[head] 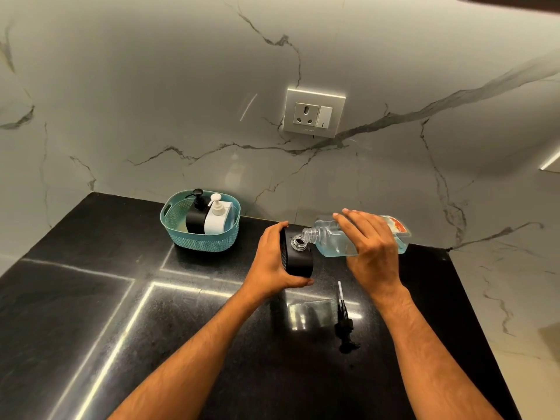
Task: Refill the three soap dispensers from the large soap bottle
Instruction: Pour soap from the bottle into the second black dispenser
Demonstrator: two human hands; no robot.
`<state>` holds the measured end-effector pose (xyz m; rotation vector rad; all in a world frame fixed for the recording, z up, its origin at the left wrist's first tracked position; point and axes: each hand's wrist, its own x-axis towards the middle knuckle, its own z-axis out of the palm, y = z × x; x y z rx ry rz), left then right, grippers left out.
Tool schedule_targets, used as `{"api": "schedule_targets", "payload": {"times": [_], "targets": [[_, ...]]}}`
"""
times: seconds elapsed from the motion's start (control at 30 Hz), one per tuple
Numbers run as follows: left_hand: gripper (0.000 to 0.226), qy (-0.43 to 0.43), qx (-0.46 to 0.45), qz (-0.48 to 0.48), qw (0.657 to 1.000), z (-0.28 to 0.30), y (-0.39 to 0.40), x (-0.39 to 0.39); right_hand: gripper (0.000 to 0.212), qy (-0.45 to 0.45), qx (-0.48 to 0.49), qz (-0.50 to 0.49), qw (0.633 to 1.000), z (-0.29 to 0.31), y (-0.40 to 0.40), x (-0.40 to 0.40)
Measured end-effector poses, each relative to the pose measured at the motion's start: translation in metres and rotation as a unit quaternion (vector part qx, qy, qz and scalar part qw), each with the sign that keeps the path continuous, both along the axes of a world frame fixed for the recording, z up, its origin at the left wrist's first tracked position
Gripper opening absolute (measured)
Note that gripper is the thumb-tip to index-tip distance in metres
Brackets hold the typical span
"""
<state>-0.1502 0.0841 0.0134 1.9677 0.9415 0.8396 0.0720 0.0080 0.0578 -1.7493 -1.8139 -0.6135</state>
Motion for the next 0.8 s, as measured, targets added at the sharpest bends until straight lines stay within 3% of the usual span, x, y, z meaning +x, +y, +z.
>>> {"api": "schedule_targets", "payload": {"times": [0.8], "targets": [[0.132,0.009,0.004,0.002,1.0,-0.0004,-0.0025,0.0009,0.059,-0.009,0.005,0.01,1.0,0.0016,-0.0014,0.0045]]}}
